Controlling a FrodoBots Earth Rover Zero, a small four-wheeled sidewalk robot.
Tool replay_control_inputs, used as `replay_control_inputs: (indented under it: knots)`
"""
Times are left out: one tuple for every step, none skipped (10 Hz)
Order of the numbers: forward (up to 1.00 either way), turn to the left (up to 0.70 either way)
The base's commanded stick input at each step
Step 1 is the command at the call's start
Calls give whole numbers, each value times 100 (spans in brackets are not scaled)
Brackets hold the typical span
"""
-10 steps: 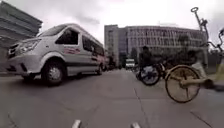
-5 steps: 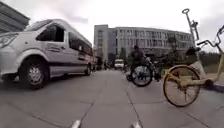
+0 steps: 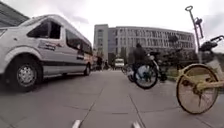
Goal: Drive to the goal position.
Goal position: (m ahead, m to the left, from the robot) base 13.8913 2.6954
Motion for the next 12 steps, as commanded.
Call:
replay_control_inputs:
  knots:
    - [70, 0]
    - [70, 0]
    - [70, 0]
    - [70, 0]
    - [70, 0]
    - [70, 0]
    - [70, 0]
    - [70, 0]
    - [70, 0]
    - [70, 0]
    - [70, 0]
    - [70, 0]
